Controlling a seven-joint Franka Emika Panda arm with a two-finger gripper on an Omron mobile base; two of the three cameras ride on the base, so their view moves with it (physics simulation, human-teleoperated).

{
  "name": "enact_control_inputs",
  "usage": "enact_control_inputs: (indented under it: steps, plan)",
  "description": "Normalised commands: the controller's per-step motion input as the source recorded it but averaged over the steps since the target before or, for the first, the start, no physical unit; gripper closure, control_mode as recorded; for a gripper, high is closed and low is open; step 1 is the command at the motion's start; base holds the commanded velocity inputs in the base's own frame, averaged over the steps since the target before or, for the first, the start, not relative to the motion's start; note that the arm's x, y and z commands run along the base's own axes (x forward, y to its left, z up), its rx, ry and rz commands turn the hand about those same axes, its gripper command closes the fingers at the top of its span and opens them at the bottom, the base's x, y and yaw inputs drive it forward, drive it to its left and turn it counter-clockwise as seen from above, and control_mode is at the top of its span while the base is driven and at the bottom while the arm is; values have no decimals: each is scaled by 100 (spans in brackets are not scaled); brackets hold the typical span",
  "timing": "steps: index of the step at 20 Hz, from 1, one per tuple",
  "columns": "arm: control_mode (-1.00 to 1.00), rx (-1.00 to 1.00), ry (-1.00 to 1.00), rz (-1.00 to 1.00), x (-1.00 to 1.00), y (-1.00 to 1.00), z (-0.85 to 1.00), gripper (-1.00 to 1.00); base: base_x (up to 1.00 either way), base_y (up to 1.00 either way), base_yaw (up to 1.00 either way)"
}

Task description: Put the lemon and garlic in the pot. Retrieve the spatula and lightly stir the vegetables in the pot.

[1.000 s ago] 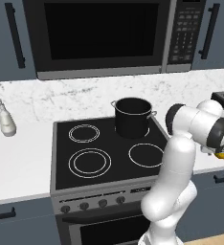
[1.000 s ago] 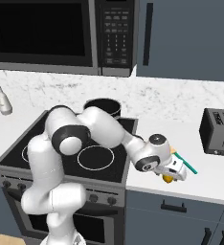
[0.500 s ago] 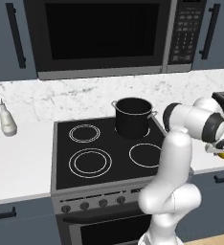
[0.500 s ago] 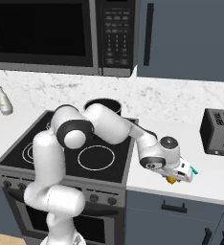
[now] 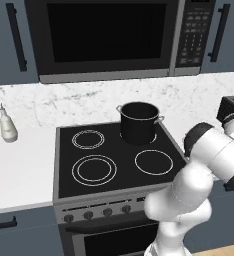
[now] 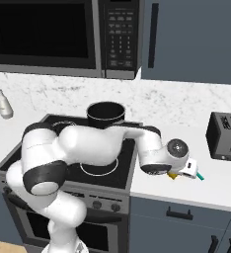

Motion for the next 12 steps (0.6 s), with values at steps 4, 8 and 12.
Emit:
enact_control_inputs:
  steps: [4, 8, 12]
  plan:
    - [-100, 0, -14, 3, -2, 100, 99, 100, 0, 0, 0]
    - [-100, 0, -14, 5, 0, 100, 100, 100, 0, 0, 0]
    - [-100, 0, -13, 8, 0, 100, 94, 100, 0, 0, 0]
